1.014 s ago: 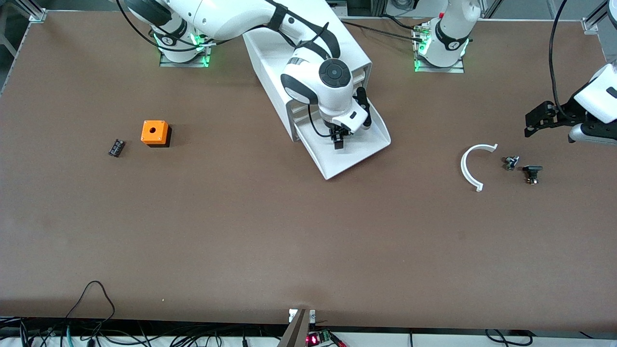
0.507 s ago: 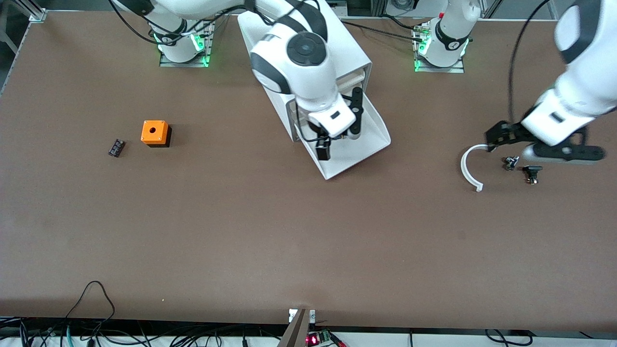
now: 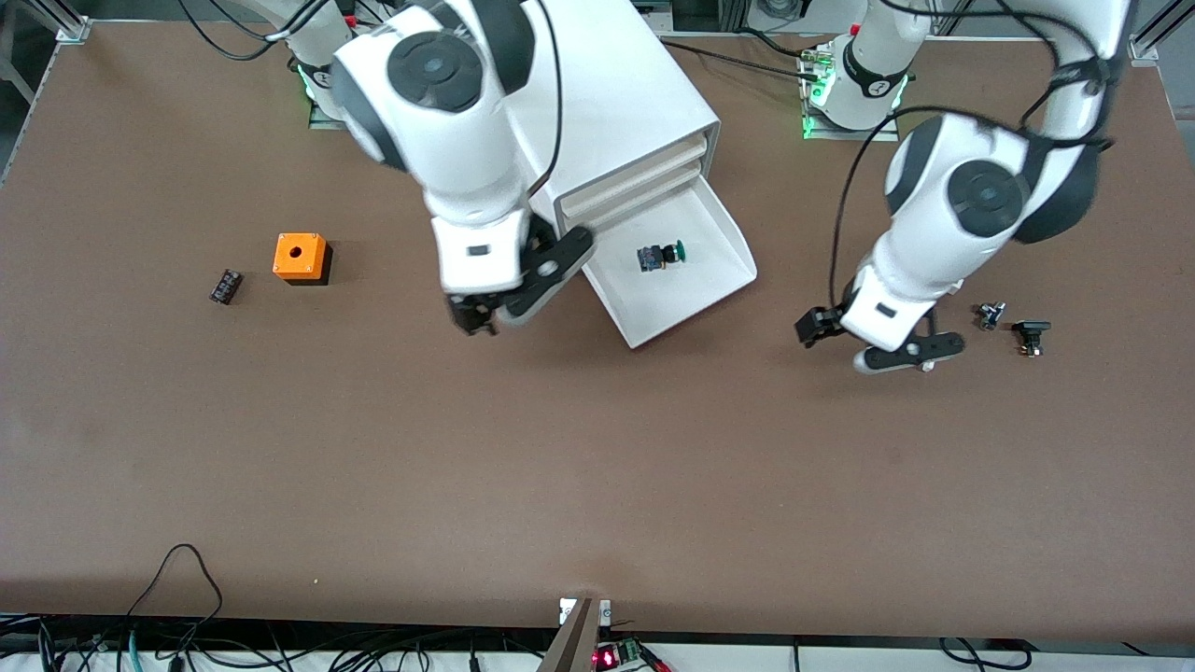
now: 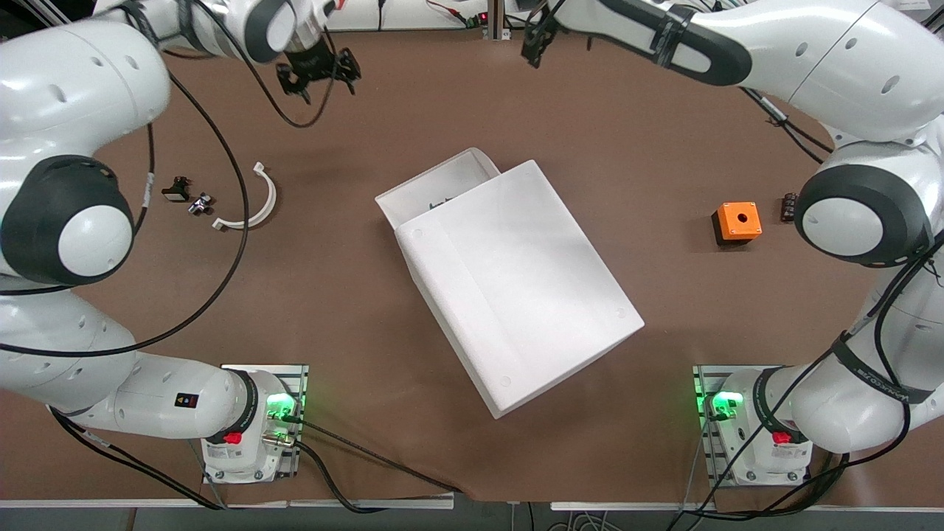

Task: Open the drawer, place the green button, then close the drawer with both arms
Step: 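Withdraw the right gripper while the left gripper moves to the drawer front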

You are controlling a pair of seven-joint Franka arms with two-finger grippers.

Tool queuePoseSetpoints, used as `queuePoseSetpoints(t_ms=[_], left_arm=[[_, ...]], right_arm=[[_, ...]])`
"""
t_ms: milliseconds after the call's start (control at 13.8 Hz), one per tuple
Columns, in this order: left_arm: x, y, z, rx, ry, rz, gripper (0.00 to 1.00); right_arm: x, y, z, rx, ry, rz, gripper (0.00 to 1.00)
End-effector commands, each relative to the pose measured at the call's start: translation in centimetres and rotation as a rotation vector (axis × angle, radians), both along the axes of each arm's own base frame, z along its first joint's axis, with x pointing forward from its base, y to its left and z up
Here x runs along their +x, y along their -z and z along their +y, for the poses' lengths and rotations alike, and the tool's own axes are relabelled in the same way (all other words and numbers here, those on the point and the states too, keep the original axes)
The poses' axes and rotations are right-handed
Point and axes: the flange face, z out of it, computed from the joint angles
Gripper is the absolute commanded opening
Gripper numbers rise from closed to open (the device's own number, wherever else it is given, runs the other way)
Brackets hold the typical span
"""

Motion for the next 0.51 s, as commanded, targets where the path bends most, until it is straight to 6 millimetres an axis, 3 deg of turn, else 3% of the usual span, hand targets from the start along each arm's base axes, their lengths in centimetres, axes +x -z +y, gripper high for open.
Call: queuePoseSetpoints(t_ms=[0,145,290,434], left_arm=[[-1.0,3.4,-3.2,-0.003,-0.102,0.011,1.0],[-1.7,6.5,-5.8,-0.008,-0.178,0.033,1.0],[-2.9,10.0,-9.2,-0.013,-0.243,0.057,1.0],[-4.5,12.2,-12.0,-0.018,-0.273,0.066,1.0]], right_arm=[[1.6,2.3,-5.9,-0.014,0.413,0.051,1.0],[2.5,4.2,-8.8,-0.037,0.624,0.066,1.0],[3.0,3.7,-12.5,-0.07,0.72,0.041,1.0],[3.8,2.3,-17.7,-0.093,0.81,0.01,1.0]])
